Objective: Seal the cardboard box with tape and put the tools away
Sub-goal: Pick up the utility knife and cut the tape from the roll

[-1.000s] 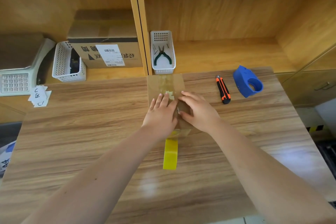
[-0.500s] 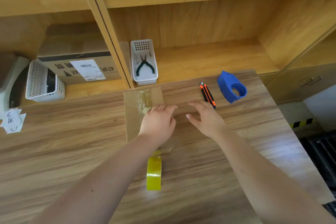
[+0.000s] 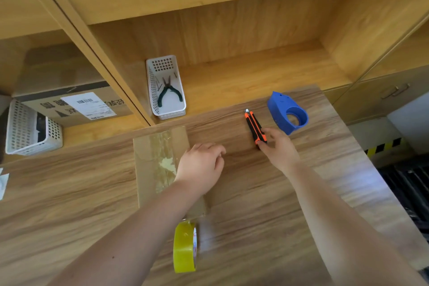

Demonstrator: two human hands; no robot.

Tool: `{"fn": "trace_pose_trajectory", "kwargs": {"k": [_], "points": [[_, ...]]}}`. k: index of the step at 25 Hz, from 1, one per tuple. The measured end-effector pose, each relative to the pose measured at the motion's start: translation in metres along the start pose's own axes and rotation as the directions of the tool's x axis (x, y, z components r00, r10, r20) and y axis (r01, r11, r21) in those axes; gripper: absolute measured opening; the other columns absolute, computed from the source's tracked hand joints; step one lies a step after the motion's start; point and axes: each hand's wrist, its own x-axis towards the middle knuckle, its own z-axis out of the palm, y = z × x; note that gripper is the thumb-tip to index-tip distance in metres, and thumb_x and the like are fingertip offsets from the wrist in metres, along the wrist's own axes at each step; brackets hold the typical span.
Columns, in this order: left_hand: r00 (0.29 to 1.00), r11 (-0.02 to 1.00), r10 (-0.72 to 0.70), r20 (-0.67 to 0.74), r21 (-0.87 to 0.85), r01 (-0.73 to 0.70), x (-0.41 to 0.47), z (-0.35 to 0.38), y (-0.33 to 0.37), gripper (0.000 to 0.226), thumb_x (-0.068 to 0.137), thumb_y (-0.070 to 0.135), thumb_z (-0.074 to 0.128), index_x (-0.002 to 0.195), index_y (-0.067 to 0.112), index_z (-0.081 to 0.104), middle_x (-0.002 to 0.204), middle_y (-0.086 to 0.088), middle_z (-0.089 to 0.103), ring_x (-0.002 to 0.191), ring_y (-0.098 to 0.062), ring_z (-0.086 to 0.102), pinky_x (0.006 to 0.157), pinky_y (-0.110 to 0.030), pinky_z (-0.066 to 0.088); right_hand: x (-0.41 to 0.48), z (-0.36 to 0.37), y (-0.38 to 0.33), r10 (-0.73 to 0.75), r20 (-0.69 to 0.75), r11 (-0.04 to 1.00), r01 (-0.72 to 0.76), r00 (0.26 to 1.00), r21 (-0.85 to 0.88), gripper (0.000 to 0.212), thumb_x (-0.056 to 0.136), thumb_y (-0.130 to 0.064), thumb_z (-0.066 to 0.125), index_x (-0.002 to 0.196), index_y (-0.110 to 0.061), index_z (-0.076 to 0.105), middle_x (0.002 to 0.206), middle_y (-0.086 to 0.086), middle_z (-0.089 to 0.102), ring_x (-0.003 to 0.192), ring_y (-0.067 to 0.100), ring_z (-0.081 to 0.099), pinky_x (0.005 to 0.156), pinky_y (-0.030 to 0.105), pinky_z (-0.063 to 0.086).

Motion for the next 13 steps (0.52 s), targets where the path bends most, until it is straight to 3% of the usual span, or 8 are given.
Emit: {"fn": "trace_pose_trajectory", "kwargs": {"k": [4, 7, 10, 13], "points": [[0.999, 1.0, -0.023, 0.035, -0.01, 0.023, 0.01, 0.005, 0.001, 0.031, 0.095, 0.019, 0.045, 0.117, 0.024, 0.066, 0.119, 0.008, 0.067, 0.116, -0.018, 0.055, 0.088, -0.03, 0.048, 0.02, 0.003, 0.009, 0.078, -0.008, 0.996, -0.077, 0.997, 0.041, 0.042, 0.091, -0.016, 0.063, 0.132, -0.017, 0.054, 0.124, 0.0, 0.059, 0.109, 0.017, 0.056, 0.084, 0.028, 0.04], [0.999, 1.0, -0.029, 0.044, 0.002, 0.029, 0.015, 0.008, 0.002, 0.03, 0.095, 0.02, 0.045, 0.116, 0.025, 0.066, 0.118, 0.009, 0.067, 0.113, -0.017, 0.056, 0.086, -0.028, 0.045, 0.038, 0.005, 0.016, 0.236, -0.016, 0.955, -0.229, 0.972, 0.187, 0.036, 0.09, -0.013, 0.062, 0.126, -0.012, 0.058, 0.122, 0.002, 0.063, 0.111, 0.02, 0.058, 0.088, 0.03, 0.043], [0.999, 1.0, -0.021, 0.049, -0.003, 0.021, 0.02, 0.013, 0.003, 0.03, 0.094, 0.02, 0.046, 0.115, 0.025, 0.067, 0.116, 0.01, 0.068, 0.111, -0.017, 0.057, 0.085, -0.027, 0.046, 0.055, 0.015, 0.022, 0.296, 0.042, 0.947, -0.298, 0.954, 0.115, 0.034, 0.087, -0.012, 0.065, 0.121, -0.013, 0.062, 0.108, 0.003, 0.066, 0.094, 0.017, 0.057, 0.08, 0.029, 0.043], [0.999, 0.999, -0.039, 0.035, -0.036, 0.041, 0.023, 0.015, 0.003, 0.029, 0.092, 0.018, 0.048, 0.112, 0.025, 0.068, 0.112, 0.01, 0.069, 0.108, -0.017, 0.058, 0.082, -0.026, 0.045, 0.068, 0.027, 0.029, 0.288, 0.044, 0.957, -0.288, 0.957, 0.009, 0.038, 0.079, -0.026, 0.072, 0.115, -0.02, 0.064, 0.103, 0.0, 0.067, 0.095, 0.019, 0.061, 0.079, 0.034, 0.051]]}}
